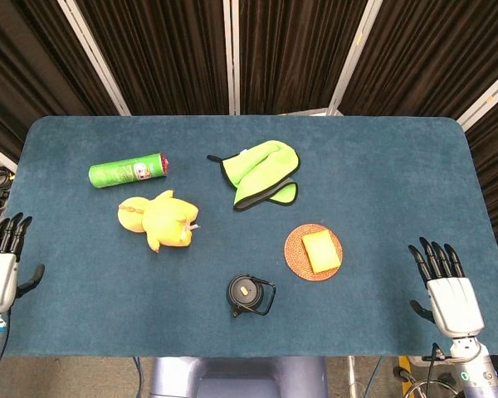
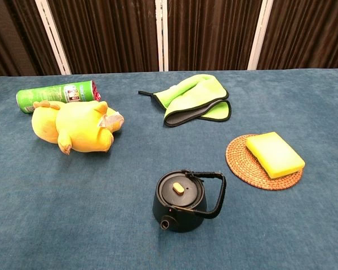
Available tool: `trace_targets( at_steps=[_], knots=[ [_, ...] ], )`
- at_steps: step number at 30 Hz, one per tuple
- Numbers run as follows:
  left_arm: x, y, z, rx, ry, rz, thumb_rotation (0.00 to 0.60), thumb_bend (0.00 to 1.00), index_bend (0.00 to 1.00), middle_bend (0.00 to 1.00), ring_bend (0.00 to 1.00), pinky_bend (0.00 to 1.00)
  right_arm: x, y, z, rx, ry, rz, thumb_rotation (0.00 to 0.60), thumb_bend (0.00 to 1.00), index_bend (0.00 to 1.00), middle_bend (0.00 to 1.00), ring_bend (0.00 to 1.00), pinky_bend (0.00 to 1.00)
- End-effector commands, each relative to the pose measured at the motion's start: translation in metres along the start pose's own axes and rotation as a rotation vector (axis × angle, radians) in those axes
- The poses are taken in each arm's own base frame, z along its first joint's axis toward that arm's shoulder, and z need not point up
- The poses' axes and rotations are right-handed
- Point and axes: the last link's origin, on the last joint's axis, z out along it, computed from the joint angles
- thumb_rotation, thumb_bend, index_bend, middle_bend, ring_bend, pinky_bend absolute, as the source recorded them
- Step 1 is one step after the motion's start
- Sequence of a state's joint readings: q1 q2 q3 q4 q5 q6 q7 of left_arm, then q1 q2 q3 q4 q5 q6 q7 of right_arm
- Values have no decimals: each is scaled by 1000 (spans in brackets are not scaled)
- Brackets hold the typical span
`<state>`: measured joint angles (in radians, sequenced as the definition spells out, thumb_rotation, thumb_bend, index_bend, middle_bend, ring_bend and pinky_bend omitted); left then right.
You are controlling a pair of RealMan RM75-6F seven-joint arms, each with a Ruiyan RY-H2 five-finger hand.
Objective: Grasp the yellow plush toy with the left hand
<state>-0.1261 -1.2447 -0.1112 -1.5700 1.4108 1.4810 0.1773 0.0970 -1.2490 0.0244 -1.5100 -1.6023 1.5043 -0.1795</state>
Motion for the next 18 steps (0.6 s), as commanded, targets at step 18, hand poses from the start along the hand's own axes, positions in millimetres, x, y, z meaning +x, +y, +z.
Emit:
trace_targets(
  at_steps=[18],
  knots=[
    [-34, 53, 78, -206, -51, 37, 600, 1000, 0, 0, 0, 0, 5, 3, 0, -9, 16, 18, 600, 125, 0, 0, 0, 0]
  ],
)
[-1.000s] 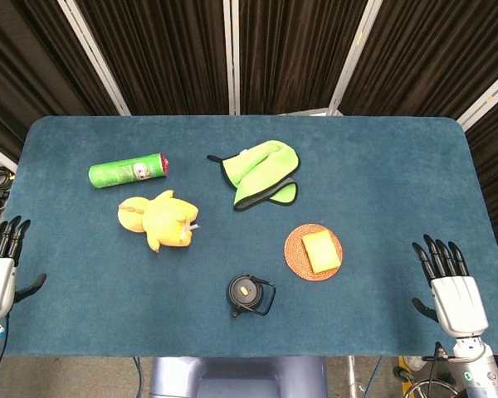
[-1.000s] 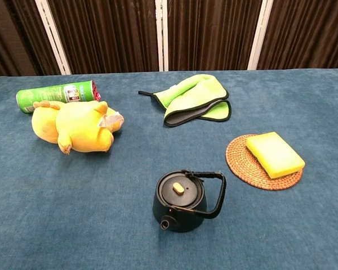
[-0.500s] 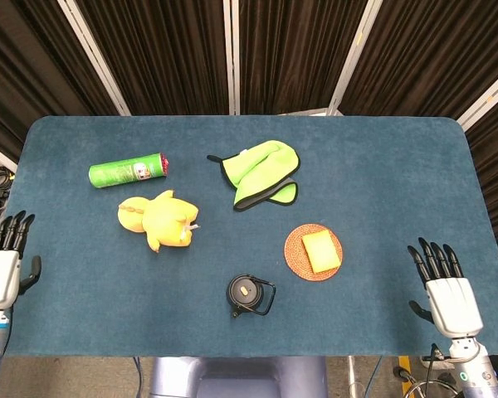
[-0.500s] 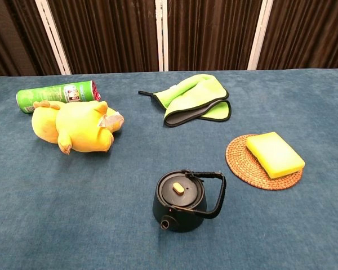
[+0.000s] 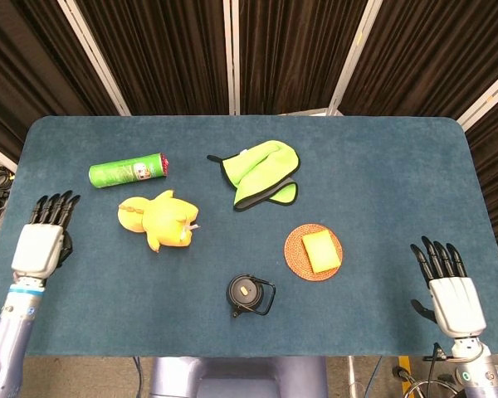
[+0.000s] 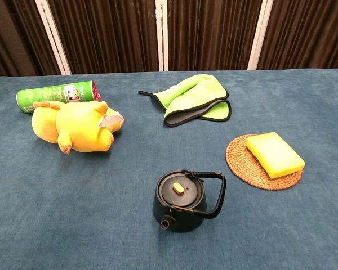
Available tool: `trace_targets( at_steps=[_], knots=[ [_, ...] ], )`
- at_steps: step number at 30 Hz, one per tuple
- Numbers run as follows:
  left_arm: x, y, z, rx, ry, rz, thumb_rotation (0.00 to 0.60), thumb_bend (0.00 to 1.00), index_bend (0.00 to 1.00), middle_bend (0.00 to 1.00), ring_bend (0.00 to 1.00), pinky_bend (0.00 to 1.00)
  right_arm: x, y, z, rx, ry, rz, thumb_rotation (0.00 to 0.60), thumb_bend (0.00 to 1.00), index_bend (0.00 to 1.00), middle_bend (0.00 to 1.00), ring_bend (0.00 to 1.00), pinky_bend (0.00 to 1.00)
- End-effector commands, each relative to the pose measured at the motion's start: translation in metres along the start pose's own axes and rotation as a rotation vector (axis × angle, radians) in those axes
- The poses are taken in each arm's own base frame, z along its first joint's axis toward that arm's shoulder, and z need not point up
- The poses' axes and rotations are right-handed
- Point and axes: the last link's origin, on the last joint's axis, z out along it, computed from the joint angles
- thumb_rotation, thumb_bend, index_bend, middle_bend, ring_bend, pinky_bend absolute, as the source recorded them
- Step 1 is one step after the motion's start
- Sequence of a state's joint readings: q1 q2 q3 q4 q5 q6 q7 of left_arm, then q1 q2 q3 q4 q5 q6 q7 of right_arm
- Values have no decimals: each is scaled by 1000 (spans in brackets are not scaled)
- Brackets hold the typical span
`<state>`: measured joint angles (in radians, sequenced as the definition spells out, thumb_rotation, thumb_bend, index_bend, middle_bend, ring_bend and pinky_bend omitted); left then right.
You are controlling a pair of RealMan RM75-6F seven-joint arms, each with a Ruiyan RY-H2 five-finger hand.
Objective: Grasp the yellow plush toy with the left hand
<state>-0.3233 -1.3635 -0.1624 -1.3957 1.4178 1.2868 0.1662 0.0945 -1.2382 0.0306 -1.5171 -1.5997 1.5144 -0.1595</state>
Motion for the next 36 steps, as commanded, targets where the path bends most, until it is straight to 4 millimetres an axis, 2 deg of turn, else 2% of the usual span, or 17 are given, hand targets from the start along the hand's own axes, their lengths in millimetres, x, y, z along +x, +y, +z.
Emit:
trace_targets(
  at_steps=[1, 13, 29, 36],
  knots=[
    [-5, 12, 13, -44, -13, 8, 600, 1000, 0, 0, 0, 0, 1, 1, 0, -2, 3, 3, 600, 125, 0, 0, 0, 0],
    [-35, 50, 52, -123, -95, 71, 600, 1000, 0, 0, 0, 0, 4, 3, 0, -7, 9, 17, 600, 125, 0, 0, 0, 0],
    [-65, 66, 82, -116, -152, 87, 600, 1000, 0, 0, 0, 0, 7, 8, 1, -21, 11, 34, 600, 125, 0, 0, 0, 0],
    [-80, 82, 92, -134, -184, 84, 600, 1000, 0, 0, 0, 0, 7, 7, 1, -16, 10, 40, 600, 125, 0, 0, 0, 0]
  ],
)
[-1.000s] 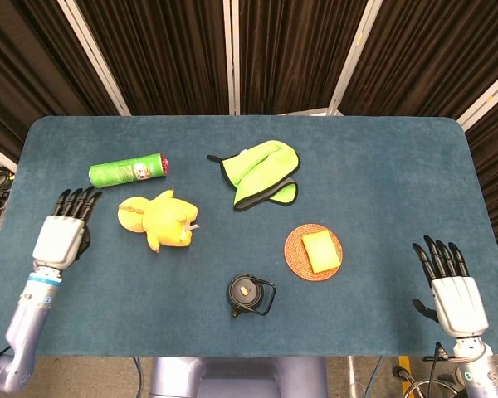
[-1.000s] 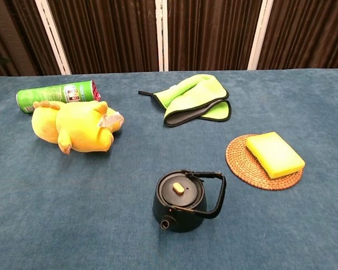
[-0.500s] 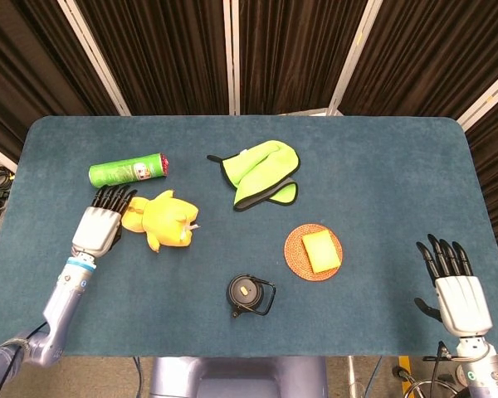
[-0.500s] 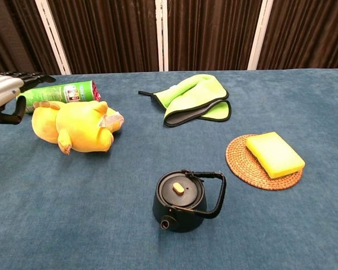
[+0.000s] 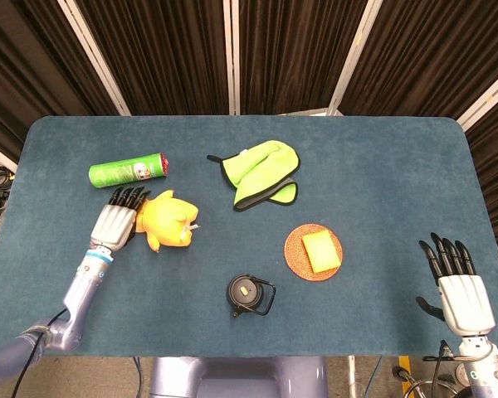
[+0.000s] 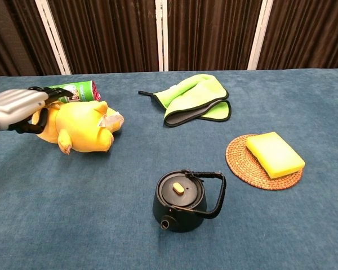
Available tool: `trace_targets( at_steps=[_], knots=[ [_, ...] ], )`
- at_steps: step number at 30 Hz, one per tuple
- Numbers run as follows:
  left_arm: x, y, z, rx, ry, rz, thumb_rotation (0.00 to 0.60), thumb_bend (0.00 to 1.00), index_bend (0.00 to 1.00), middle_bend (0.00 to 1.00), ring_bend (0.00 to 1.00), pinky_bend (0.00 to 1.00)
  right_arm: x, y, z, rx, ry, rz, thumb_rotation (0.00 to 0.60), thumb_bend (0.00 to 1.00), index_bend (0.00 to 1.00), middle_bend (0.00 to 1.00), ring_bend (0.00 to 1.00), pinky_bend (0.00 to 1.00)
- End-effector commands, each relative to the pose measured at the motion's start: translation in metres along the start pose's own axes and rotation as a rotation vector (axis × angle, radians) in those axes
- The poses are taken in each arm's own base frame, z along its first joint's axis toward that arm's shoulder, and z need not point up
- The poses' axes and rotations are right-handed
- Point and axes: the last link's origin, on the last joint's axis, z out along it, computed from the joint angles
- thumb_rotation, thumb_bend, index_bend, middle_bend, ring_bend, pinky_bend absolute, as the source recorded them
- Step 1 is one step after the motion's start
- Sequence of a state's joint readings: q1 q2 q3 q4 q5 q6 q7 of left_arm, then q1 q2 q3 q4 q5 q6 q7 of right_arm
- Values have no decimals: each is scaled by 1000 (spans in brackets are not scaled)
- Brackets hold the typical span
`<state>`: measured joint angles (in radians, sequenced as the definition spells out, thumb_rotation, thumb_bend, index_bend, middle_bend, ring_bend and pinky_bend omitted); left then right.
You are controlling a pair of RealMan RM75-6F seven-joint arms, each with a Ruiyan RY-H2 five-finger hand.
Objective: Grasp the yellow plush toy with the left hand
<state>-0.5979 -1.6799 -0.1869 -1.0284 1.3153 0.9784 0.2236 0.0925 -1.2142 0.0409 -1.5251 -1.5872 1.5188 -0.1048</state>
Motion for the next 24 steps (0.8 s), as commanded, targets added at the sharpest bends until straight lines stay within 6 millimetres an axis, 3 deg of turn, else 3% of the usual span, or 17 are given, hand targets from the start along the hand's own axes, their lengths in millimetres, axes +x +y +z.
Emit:
trace_targets(
  at_steps=[1, 8, 24],
  knots=[
    [-5, 10, 7, -17, -8, 3, 600, 1000, 0, 0, 0, 0, 0, -1, 0, 2, -2, 1, 600, 125, 0, 0, 0, 0],
    [-17, 35, 9, -82, -19, 62, 600, 1000, 0, 0, 0, 0, -3, -4, -1, 16, -11, -3, 600, 125, 0, 0, 0, 0],
    [-10, 64, -2, -170, 43, 49, 600, 1000, 0, 0, 0, 0, -4, -7, -2, 22, -14, -11, 600, 125, 0, 0, 0, 0]
  ],
)
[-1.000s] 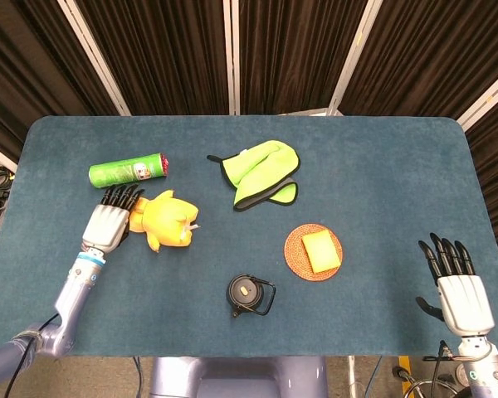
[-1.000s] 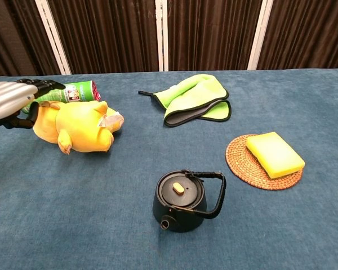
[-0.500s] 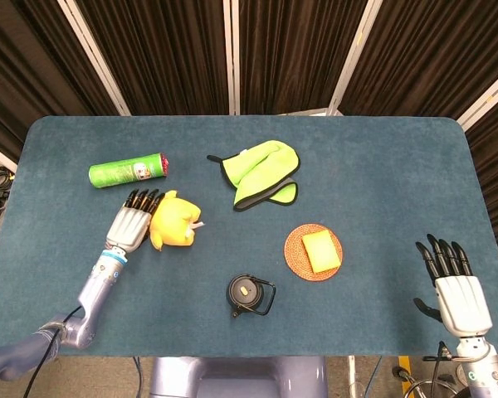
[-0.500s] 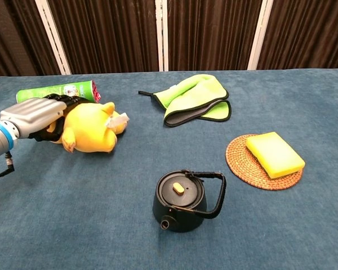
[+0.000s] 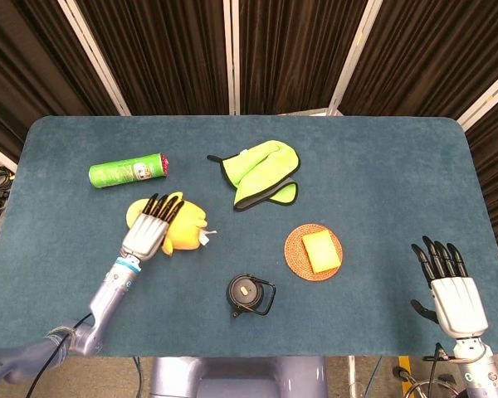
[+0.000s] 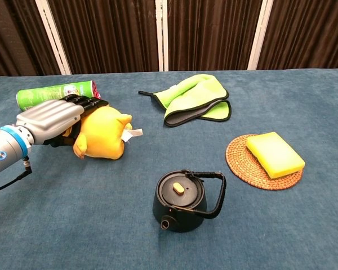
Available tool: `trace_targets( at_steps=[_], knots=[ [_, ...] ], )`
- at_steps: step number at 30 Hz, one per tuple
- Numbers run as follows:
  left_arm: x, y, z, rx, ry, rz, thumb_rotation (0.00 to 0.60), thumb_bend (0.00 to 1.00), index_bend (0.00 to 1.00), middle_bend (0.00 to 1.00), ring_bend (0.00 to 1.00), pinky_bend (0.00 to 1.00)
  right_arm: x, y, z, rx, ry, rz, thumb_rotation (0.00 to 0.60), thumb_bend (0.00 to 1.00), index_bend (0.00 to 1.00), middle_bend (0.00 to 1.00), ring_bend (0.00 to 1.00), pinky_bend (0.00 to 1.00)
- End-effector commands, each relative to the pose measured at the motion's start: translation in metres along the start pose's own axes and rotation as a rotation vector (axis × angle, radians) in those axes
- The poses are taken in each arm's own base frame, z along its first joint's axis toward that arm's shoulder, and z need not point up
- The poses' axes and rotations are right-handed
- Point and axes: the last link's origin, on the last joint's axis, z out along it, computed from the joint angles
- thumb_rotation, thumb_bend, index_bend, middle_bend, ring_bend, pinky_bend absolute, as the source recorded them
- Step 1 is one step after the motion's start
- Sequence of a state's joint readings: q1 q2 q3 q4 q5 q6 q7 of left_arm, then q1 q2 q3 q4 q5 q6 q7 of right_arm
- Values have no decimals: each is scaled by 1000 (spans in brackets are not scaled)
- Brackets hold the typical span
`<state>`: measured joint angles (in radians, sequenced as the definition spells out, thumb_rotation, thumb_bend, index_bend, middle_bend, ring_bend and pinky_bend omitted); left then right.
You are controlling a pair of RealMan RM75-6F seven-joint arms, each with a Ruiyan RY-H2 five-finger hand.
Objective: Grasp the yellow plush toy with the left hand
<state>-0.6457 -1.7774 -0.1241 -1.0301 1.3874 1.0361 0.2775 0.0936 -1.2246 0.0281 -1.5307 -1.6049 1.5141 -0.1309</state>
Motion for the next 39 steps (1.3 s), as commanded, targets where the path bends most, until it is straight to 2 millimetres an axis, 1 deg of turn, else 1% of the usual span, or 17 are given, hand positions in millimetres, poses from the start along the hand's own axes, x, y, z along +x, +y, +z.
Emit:
trace_targets(
  at_steps=[1, 6, 14, 22, 25, 30, 31, 39],
  knots=[
    [4, 3, -2, -13, 20, 2, 600, 1000, 0, 0, 0, 0, 0, 0, 0, 1, 1, 0, 600, 125, 0, 0, 0, 0],
    [14, 9, -8, -42, 69, 7, 600, 1000, 0, 0, 0, 0, 0, -1, -1, 4, 1, -2, 600, 124, 0, 0, 0, 0],
    [14, 7, -9, -34, 59, 23, 600, 1000, 0, 0, 0, 0, -1, -2, -1, 4, -1, -5, 600, 125, 0, 0, 0, 0],
    [-1, -8, -8, 23, 1, 42, 600, 1000, 0, 0, 0, 0, -2, -2, -1, 7, -5, -8, 600, 125, 0, 0, 0, 0],
    [-6, -16, -10, 50, -18, 45, 600, 1000, 0, 0, 0, 0, -3, -3, -1, 10, -10, -12, 600, 124, 0, 0, 0, 0],
    [-8, -26, -13, 69, -9, 53, 600, 1000, 0, 0, 0, 0, -4, -4, -1, 11, -13, -15, 600, 125, 0, 0, 0, 0],
    [-8, -31, -15, 81, -5, 57, 600, 1000, 0, 0, 0, 0, -5, -4, -1, 12, -15, -17, 600, 125, 0, 0, 0, 0],
    [-7, -54, -21, 119, 15, 76, 600, 1000, 0, 0, 0, 0, -7, -6, -1, 14, -21, -23, 600, 125, 0, 0, 0, 0]
  ],
)
